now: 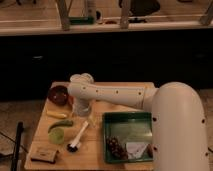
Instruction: Place brush in table surface
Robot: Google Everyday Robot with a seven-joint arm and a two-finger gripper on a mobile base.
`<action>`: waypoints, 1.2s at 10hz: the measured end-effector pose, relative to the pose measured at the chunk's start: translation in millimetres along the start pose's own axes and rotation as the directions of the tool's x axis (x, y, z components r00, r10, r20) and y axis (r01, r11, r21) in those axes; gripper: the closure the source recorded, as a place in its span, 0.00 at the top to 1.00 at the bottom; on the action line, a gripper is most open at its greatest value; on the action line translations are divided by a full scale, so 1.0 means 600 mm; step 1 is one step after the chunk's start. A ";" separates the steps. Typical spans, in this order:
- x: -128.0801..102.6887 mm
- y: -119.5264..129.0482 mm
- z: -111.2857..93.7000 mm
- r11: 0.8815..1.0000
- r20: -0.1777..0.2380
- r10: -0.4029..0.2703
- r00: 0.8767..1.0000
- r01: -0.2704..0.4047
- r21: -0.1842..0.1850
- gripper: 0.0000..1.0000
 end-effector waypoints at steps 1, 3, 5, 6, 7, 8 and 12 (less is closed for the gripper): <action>0.002 -0.001 -0.003 1.000 0.003 -0.001 1.000 0.001 -0.008 0.80; 0.001 -0.001 -0.003 1.000 0.003 -0.002 1.000 0.002 -0.009 0.80; 0.002 -0.001 -0.003 1.000 0.003 -0.002 1.000 0.002 -0.009 0.80; 0.001 -0.002 -0.002 1.000 0.003 -0.003 1.000 0.003 -0.009 0.80; 0.001 -0.002 -0.002 1.000 0.004 -0.003 1.000 0.003 -0.009 0.80; 0.001 -0.002 -0.001 1.000 0.005 -0.003 1.000 0.003 -0.009 0.80; 0.001 -0.002 -0.001 1.000 0.005 -0.003 1.000 0.003 -0.009 0.80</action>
